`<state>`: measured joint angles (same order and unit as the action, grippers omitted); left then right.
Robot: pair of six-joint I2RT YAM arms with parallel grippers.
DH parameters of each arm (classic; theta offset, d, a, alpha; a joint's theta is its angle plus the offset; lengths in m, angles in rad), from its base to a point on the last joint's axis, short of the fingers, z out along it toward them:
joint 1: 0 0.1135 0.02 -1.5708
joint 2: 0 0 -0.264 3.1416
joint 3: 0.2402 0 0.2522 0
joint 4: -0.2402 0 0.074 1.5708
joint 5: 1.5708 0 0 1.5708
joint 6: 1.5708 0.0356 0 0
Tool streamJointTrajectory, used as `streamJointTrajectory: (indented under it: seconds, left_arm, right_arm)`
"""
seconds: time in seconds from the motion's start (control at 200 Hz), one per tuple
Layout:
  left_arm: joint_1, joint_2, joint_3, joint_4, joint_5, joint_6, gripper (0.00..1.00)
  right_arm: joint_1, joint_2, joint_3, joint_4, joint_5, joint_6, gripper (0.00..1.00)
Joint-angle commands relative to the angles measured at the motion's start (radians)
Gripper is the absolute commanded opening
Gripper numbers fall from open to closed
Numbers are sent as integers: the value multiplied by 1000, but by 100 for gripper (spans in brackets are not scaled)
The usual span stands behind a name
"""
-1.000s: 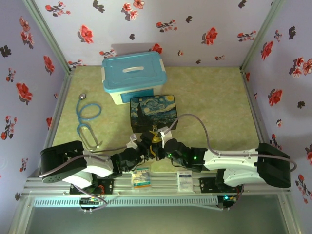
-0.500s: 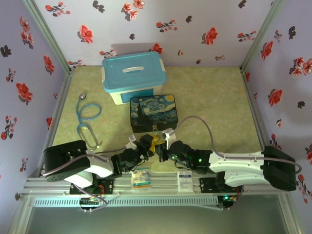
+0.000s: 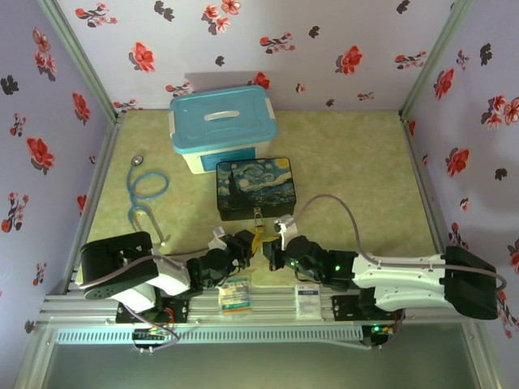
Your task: Unlock a padlock with a key
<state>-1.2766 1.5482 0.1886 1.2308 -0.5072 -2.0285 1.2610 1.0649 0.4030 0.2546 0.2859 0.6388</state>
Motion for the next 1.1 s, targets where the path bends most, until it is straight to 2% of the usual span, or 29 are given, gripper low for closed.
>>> streamJointTrajectory:
  seconds: [0.0, 0.075, 0.185, 0.225, 0.255, 0.28, 0.31, 0.35, 0.405, 0.425, 0.465, 0.565, 0.67, 0.735, 0.815, 0.95, 1.09]
  left_arm:
    - [-5, 23, -6, 31, -23, 5, 4]
    - [-4, 30, -4, 42, -22, 12, 0]
    - [-4, 31, 0, 46, -22, 42, 0]
    - [-2, 24, 0, 46, -22, 72, 0]
    - [5, 16, 2, 45, -15, 127, 0]
    - [22, 3, 0, 43, 1, 183, 0]
    - [49, -15, -5, 28, 31, 248, 0]
    - [75, -47, -11, -25, 59, 285, 0]
    - [111, -87, -9, -77, 108, 374, 0]
    - [123, -103, -2, -106, 142, 403, 0]
    - [150, -139, 21, -195, 201, 438, 0]
    - [168, -236, 117, -423, 296, 631, 0]
    - [162, -350, 281, -785, 324, 853, 0]
    - [158, -394, 347, -901, 330, 959, 0]
    - [164, -435, 353, -886, 350, 1024, 0]
    - [175, -453, 324, -776, 407, 1055, 0]
    - [173, -451, 317, -710, 452, 1058, 0]
  right_arm:
    - [-5, -23, -18, -11, 29, 15, 0]
    - [-4, -33, -24, -14, 27, 15, 0]
    - [-5, -56, -30, -29, 25, 14, 0]
    - [-9, -75, -29, -46, 14, 9, 23]
    - [-13, -95, -31, -63, 0, 5, 54]
    - [-24, -118, -34, -72, -18, 8, 71]
    - [-43, -147, -44, -75, -61, 8, 82]
    - [-81, -194, -57, -75, -137, 10, 88]
    - [-146, -265, -82, -77, -249, 23, 92]
    - [-169, -296, -91, -79, -287, 31, 96]
    - [-214, -349, -109, -78, -359, 43, 99]
    - [-294, -461, -136, -78, -495, 71, 99]
    - [-323, -499, -143, -71, -553, 88, 99]
    - [-328, -492, -160, -18, -565, 112, 99]
    - [-332, -463, -194, 113, -584, 152, 99]
    - [-331, -398, -214, 309, -629, 186, 97]
    - [-333, -365, -223, 413, -651, 192, 92]
